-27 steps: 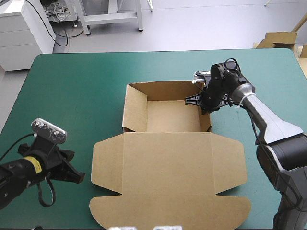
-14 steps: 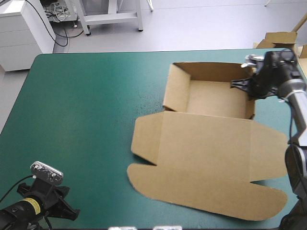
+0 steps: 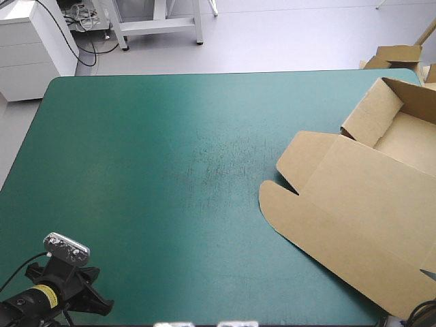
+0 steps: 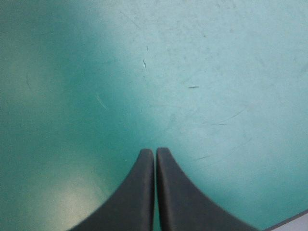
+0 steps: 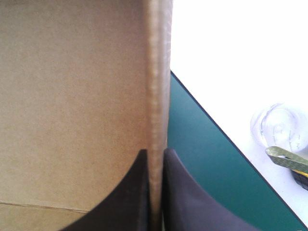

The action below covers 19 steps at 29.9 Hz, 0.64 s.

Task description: Fold the box

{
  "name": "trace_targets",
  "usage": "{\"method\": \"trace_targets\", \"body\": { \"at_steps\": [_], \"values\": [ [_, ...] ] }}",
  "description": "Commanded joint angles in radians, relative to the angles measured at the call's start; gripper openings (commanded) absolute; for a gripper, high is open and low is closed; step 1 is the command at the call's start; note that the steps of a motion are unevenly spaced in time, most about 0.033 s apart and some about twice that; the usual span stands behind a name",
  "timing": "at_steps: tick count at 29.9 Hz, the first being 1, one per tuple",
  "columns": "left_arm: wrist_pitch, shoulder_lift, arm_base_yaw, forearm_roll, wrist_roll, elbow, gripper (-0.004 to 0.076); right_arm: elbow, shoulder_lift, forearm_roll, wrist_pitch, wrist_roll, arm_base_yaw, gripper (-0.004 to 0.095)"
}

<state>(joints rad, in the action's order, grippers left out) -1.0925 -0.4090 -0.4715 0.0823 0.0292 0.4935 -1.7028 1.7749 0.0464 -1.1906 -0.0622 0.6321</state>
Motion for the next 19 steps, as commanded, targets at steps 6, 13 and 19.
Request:
{"method": "trace_targets", "body": {
  "at_steps": [6, 13, 19],
  "values": [
    [0.049, -0.009, -0.002, 0.0, 0.004, 0.024, -0.0008, -0.025, -0.045, -0.025, 0.021, 0.009, 0.017, 0.0421],
    [0.049, -0.009, -0.002, 0.0, 0.002, 0.024, -0.0008, -0.025, -0.048, -0.033, 0.021, 0.062, 0.017, 0.0442],
    [0.049, -0.009, -0.002, 0.0, 0.006, 0.024, -0.0008, -0.023, -0.082, -0.099, 0.021, 0.07, 0.017, 0.0442]
  ]
}}
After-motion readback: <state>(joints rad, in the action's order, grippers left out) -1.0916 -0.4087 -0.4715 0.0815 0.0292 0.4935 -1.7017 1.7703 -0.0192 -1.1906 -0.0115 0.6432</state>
